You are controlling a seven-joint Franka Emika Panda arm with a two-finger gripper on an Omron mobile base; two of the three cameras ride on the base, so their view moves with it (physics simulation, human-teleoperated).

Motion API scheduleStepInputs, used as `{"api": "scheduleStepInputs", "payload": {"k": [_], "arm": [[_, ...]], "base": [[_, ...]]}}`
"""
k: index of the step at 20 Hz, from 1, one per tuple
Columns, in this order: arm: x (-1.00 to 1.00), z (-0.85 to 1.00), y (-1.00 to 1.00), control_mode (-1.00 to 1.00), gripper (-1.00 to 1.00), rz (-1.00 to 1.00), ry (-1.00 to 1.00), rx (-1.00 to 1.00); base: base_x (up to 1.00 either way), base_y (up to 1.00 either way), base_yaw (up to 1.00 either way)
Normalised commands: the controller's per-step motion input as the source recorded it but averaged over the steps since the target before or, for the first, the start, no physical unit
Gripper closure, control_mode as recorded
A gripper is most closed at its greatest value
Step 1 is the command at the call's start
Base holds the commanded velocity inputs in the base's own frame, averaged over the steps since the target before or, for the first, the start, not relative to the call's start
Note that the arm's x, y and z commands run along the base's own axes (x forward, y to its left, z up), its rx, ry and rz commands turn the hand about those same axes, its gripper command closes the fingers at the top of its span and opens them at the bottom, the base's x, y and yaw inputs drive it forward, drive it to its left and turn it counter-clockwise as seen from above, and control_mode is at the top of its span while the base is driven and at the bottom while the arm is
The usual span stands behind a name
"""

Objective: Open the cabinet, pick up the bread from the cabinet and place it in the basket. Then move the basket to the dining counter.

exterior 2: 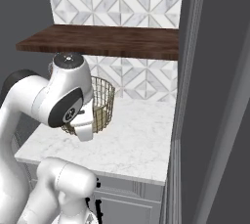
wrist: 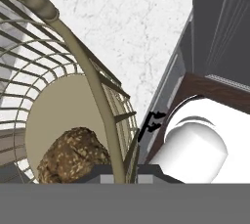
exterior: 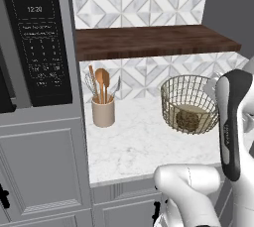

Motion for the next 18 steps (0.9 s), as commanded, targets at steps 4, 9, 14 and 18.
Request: {"api": "scheduleStepInputs", "payload": {"k": [4, 9, 14, 18], "arm": [[0.00, 0.00, 0.00, -1.00, 1.00, 0.00, 0.00, 0.00], [-0.01, 0.00, 0.00, -1.00, 1.00, 0.00, 0.00, 0.00], [-0.08, -0.02, 0.02, 1.00, 1.00, 0.00, 0.00, 0.00], [0.00, 0.00, 0.00, 1.00, 1.00, 0.00, 0.00, 0.00]], "base": [[0.00, 0.00, 0.00], [0.00, 0.00, 0.00], [-0.31, 0.17, 0.00], [-0.62, 0.56, 0.00]]}}
